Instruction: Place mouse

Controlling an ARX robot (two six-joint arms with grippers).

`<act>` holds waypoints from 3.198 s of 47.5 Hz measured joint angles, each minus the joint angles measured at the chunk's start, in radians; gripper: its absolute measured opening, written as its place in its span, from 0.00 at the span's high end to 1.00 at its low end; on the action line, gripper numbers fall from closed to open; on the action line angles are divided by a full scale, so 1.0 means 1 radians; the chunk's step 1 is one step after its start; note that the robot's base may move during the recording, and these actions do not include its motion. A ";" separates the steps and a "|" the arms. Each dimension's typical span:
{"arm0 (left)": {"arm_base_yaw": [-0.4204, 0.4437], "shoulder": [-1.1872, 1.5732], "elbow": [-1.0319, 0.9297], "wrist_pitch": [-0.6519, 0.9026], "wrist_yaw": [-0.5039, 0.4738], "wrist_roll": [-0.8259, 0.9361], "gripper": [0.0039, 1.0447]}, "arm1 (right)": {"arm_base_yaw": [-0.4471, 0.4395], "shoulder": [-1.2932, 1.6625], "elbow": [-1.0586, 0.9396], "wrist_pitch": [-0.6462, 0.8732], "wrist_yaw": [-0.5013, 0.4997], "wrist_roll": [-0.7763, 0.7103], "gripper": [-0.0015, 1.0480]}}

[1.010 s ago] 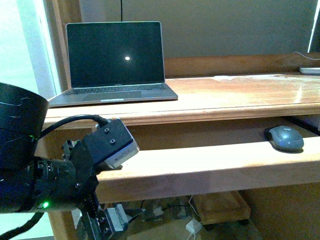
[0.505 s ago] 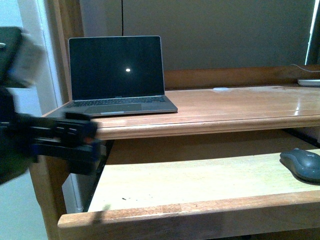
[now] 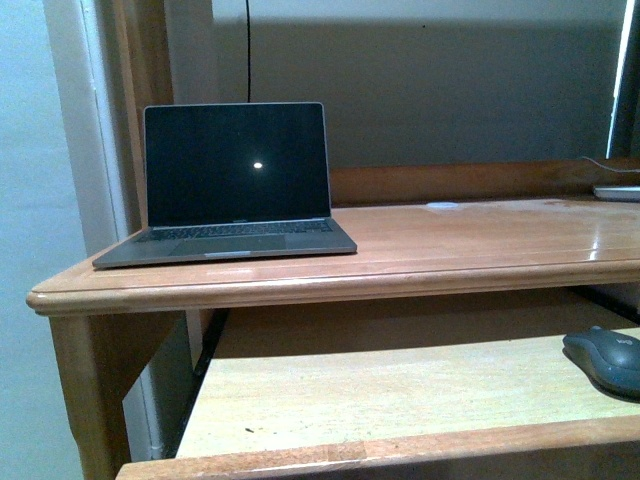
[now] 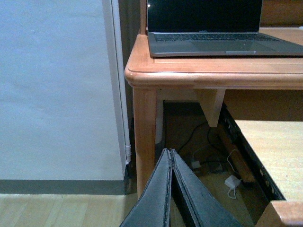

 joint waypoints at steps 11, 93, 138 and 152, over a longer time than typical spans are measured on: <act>0.042 -0.127 -0.068 -0.063 0.046 0.000 0.98 | 0.033 0.383 0.290 0.057 -0.089 -0.060 0.07; 0.156 -0.951 -0.178 -0.764 0.155 0.000 0.98 | -0.052 1.274 0.955 -0.280 -0.135 -0.153 0.42; 0.156 -1.089 -0.178 -0.898 0.156 -0.001 0.06 | 0.192 1.595 1.874 -0.751 0.107 -0.074 0.47; 0.156 -1.089 -0.178 -0.898 0.155 -0.001 0.07 | 0.221 1.820 2.173 -0.826 0.151 -0.046 0.47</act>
